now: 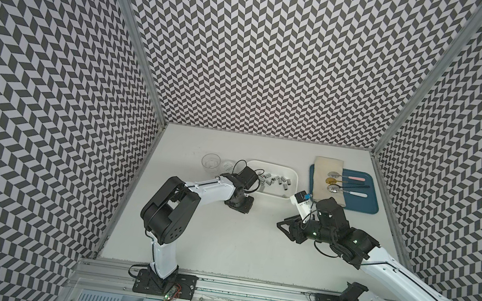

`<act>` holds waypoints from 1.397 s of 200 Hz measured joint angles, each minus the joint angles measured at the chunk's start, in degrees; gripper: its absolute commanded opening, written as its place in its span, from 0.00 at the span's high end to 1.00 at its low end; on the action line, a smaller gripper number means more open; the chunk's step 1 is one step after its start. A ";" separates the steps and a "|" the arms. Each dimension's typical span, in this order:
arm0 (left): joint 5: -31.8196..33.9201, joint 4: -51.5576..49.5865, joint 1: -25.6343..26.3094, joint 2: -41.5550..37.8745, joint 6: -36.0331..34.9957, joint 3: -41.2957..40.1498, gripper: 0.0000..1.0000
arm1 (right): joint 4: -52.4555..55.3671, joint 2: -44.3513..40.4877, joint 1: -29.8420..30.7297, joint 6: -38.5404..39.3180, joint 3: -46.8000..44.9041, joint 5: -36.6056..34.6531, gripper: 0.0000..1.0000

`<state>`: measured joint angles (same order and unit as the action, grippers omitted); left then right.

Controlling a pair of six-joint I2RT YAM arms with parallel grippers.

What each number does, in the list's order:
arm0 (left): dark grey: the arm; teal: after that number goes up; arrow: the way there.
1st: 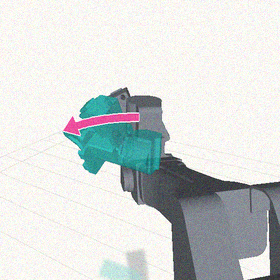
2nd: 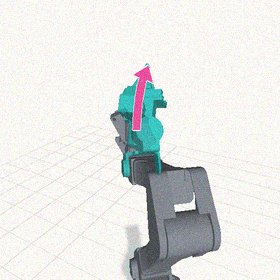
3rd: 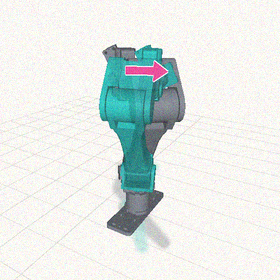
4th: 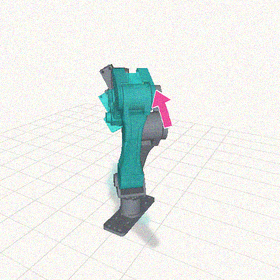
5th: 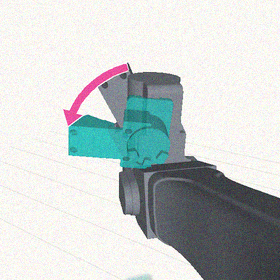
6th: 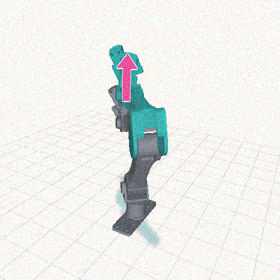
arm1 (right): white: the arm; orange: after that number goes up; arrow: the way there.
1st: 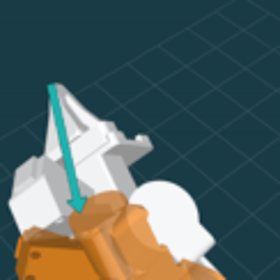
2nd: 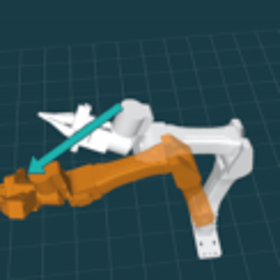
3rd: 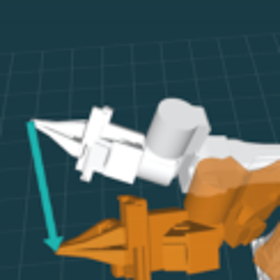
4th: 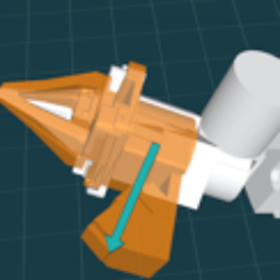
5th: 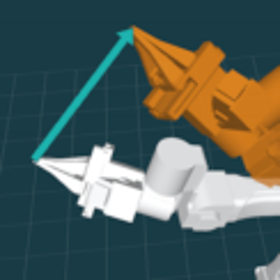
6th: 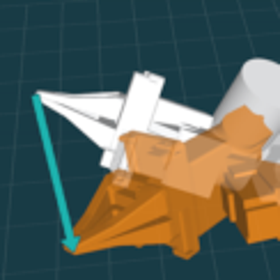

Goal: Put the socket on the desktop into the storage box
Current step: Pick up the socket head at the center of the board.

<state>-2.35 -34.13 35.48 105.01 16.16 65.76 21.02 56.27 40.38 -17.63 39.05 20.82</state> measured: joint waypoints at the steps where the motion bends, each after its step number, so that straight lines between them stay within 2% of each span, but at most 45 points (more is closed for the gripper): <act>1: 0.02 0.00 0.02 0.00 -0.02 0.00 0.72 | 0.02 0.00 0.00 0.00 0.00 0.00 0.55; 107: 3.02 -0.96 1.11 1.79 0.50 2.36 0.71 | 0.00 -0.02 0.00 0.00 0.00 -0.04 0.55; 161: 3.50 -1.07 1.36 2.08 1.44 2.75 0.93 | 0.00 -0.48 0.00 0.00 -0.04 -0.22 0.55; 279: 3.04 -1.53 1.62 0.07 1.97 2.73 0.93 | -0.09 -0.50 0.00 -1.36 -0.90 -0.31 0.55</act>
<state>0.69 -35.66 37.10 105.08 18.13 68.49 20.93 55.77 40.38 -18.98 38.15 20.51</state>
